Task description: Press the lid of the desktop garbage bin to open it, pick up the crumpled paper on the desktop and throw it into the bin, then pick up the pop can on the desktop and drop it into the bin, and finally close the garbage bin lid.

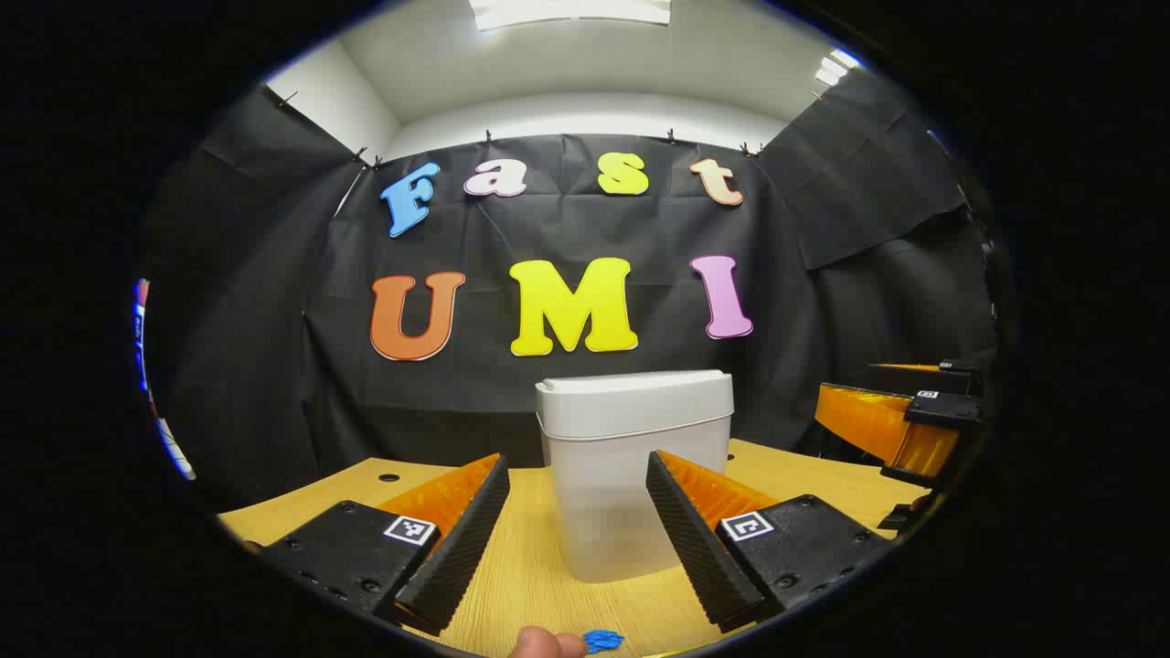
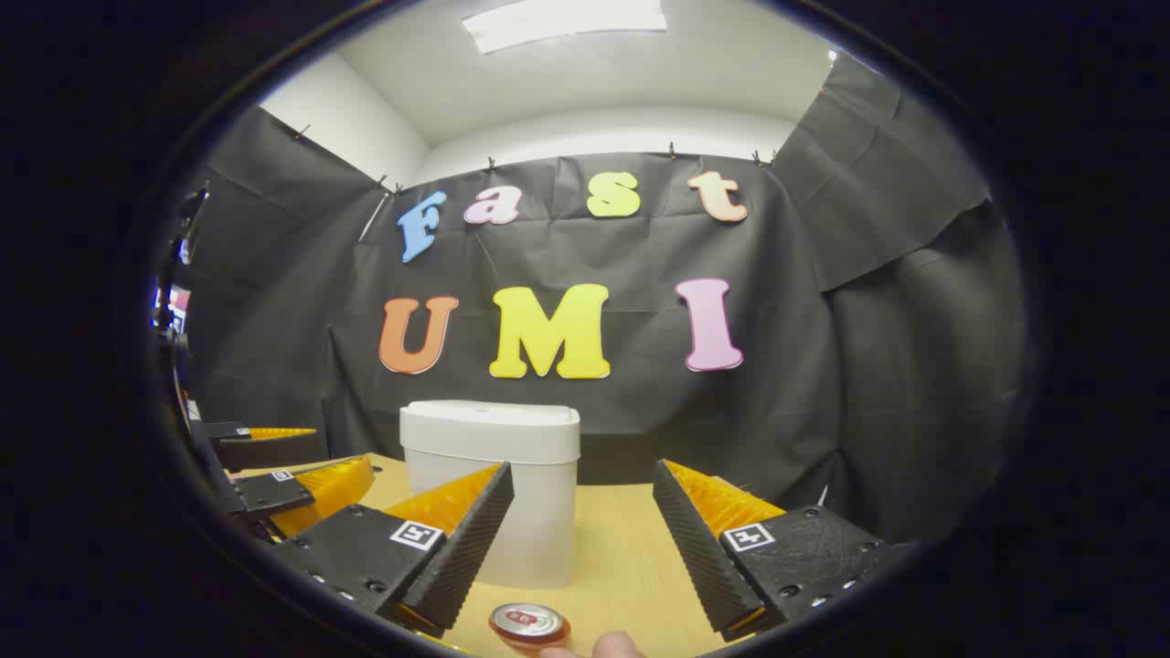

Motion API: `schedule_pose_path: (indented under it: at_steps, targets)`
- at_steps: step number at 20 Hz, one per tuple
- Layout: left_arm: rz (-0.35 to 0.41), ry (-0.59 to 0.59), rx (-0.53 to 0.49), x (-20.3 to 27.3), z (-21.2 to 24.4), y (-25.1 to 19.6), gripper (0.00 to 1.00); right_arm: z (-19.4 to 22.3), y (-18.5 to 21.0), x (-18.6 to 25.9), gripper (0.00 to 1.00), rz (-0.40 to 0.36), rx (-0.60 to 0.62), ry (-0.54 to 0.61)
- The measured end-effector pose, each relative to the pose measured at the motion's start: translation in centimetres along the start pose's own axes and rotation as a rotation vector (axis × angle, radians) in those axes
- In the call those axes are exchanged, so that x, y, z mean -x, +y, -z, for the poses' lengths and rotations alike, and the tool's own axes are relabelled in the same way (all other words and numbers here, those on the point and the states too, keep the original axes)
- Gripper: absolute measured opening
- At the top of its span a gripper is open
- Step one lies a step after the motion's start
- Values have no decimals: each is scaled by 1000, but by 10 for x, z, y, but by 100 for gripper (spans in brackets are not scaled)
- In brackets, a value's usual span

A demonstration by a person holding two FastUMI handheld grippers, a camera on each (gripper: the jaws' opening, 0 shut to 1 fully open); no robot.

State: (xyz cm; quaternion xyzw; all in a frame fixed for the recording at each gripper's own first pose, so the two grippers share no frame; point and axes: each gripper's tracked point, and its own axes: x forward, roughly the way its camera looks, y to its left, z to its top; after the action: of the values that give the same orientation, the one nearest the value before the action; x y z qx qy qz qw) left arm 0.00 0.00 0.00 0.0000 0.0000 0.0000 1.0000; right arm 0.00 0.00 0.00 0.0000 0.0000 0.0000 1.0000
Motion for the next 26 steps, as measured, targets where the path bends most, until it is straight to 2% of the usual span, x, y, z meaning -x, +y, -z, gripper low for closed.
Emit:
schedule_pose_path:
  at_steps: [7, 8, 11, 13, 14, 16, 23, 26]
  targets:
    - [-10, 18, 13, -1, 5, 7, 97, 6, 5, -4, 95, -4, 4, 28]
    - [-13, 21, 16, -2, 5, 8, 97, 6, 5, -4, 98, -2, 6, 34]
    - [-26, 30, 24, -2, 7, 11, 97, 13, 4, -5, 95, -2, 7, 50]
    - [-44, 48, 26, -2, 12, 15, 97, 18, 5, -5, 98, -7, -4, 68]
    - [-60, 51, 31, -1, 12, 18, 100, 18, 6, -6, 95, -8, -7, 73]
    - [-86, 47, 41, 2, 8, 23, 97, 18, 6, -8, 95, -8, -8, 73]
    - [-111, 43, 26, 5, 5, 30, 97, 23, 12, -13, 95, -16, -17, 76]
    - [-96, 42, 42, 3, 4, 24, 97, 23, 12, -12, 95, -28, -12, 86]
